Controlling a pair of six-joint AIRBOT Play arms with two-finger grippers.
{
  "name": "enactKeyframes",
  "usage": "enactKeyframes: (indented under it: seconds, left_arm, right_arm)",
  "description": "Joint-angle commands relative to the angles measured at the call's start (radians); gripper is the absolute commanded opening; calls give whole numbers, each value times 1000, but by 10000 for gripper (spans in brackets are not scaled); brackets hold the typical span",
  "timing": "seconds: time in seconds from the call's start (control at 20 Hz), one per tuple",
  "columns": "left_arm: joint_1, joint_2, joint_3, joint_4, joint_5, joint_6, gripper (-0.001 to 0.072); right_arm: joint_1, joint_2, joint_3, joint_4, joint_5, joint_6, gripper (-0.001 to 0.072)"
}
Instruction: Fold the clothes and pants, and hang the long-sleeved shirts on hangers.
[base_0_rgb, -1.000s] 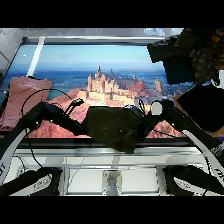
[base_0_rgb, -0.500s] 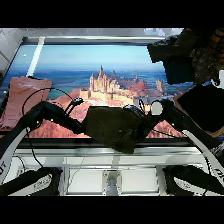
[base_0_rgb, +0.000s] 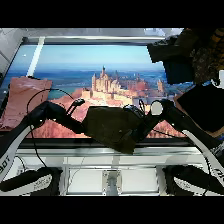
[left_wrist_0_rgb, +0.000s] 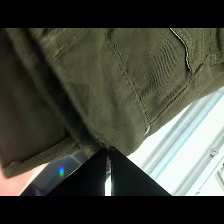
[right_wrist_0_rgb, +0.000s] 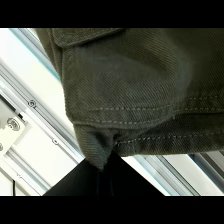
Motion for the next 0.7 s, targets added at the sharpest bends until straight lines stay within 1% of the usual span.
enactKeyframes:
  seconds: [0.0, 0.2, 0.35, 0.45, 0.5, 0.65]
  left_arm:
    - [-31, -23, 4, -17, 3, 18, 26]
    - [-7, -20, 76, -13, 30, 12, 23]
    - [44, -15, 214, 15, 61, -29, 23]
    - [81, -15, 296, 63, 95, -37, 22]
    - [100, -15, 322, 87, 104, -40, 22]
    - [153, -18, 333, 94, 110, -40, 22]
  right_arm:
    - [1, 0, 1, 6, 0, 0, 23]
    - [1, 3, 42, 32, 22, 0, 23]
    - [8, 10, 96, 58, 92, 3, 22]
    - [48, 10, 108, 52, 136, 4, 21]
    - [80, 10, 108, 47, 134, 8, 21]
    - [172, 2, 98, 27, 119, 34, 21]
